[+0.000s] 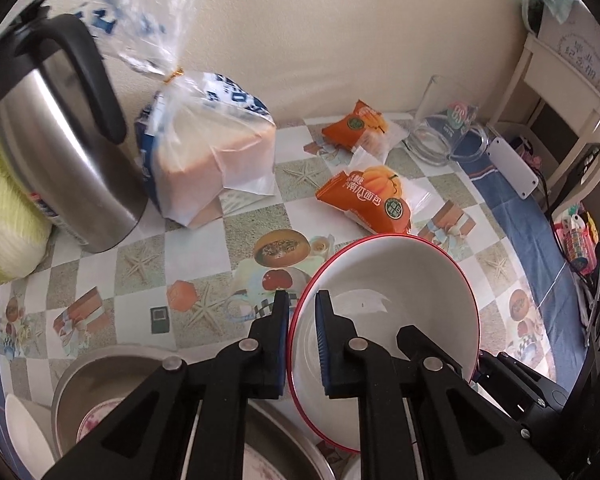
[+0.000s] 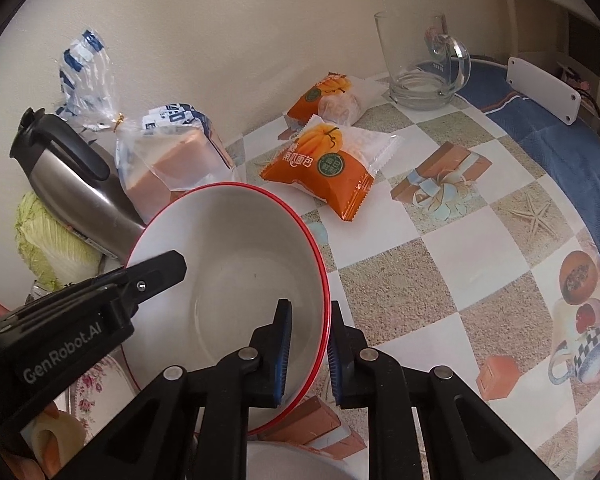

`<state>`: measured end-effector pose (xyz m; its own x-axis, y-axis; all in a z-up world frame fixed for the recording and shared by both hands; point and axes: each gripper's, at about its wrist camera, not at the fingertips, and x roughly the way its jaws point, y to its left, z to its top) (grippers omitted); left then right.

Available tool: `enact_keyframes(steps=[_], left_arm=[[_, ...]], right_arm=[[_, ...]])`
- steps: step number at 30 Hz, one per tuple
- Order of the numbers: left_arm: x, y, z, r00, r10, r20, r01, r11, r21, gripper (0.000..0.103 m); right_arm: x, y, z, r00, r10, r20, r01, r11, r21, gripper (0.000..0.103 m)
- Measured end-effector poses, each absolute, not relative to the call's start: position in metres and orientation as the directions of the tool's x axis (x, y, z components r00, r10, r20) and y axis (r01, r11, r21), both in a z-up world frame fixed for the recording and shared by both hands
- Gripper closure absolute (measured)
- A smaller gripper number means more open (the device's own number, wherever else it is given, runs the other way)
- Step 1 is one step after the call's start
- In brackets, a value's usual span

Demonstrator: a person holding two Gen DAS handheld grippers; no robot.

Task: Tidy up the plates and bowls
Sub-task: 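Lift the red-rimmed bowl with both tools and carry it over the basin, then lower the red-rimmed bowl onto the floral plate inside the basin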

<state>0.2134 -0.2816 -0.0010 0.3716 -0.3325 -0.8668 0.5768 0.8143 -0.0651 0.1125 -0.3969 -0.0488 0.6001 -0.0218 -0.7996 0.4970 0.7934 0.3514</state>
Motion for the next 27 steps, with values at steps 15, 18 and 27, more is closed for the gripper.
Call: enact_keyframes(steps=[15,18,27], left_arm=[[0.176,-0.167,0.042,0.475,-0.335,-0.814,0.334,0.924,-0.185,0.089],[0.168,-0.14,0.044,0.486,-0.345,-0.803,0.283,0.931,-0.229,0.09],[0.147,-0.077,0.042,0.517,-0.349,-0.782,0.178,0.937,-0.3,0.09]], right_arm=[[0.104,-0.322,0.008,0.624,0.024,-0.781,0.345,0.888,0.303,0.085],[0.104,-0.3,0.016,0.619,0.052,-0.784,0.305,0.904,0.301,0.085],[0.102,-0.24,0.026,0.59,0.074,-0.804,0.218,0.944,0.247,0.085]])
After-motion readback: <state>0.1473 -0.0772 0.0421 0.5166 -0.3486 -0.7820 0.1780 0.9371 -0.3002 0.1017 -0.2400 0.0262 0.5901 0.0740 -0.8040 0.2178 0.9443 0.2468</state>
